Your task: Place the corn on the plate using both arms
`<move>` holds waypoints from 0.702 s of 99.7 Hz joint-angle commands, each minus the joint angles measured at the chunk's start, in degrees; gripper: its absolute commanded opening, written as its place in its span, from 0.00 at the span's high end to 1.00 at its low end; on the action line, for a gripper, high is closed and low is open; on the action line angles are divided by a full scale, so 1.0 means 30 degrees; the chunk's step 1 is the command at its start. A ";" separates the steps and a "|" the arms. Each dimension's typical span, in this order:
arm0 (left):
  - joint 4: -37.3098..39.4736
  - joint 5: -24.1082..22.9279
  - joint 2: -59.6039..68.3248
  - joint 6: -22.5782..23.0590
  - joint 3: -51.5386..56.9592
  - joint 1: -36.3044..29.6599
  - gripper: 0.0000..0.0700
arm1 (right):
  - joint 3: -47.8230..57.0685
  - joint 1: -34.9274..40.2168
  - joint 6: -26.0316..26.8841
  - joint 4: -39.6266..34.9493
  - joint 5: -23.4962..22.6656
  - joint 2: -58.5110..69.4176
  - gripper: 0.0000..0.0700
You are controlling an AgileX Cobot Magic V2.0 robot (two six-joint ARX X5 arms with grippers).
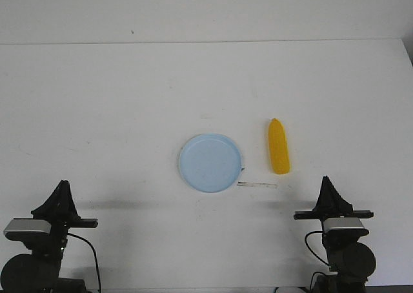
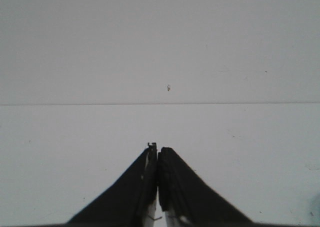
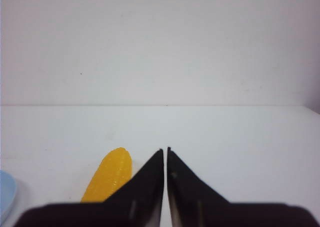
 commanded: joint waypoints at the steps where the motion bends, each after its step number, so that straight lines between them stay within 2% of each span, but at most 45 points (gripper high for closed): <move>1: 0.0284 0.0029 -0.0007 -0.0175 0.0160 -0.0022 1.00 | -0.0029 0.0015 0.0175 0.0189 0.0036 0.0022 0.98; 44: 0.0284 0.0029 -0.0007 -0.0175 0.0160 -0.0022 1.00 | -0.0029 0.0007 0.0189 0.0554 0.0117 0.0022 0.98; 62: 0.0284 0.0029 -0.0007 -0.0175 0.0160 -0.0022 1.00 | -0.0022 0.0015 0.0270 0.0772 0.1428 0.0029 0.99; 70: 0.0284 0.0029 -0.0007 -0.0175 0.0160 -0.0022 1.00 | 0.0036 0.0015 0.0284 0.1122 0.1552 0.0029 0.99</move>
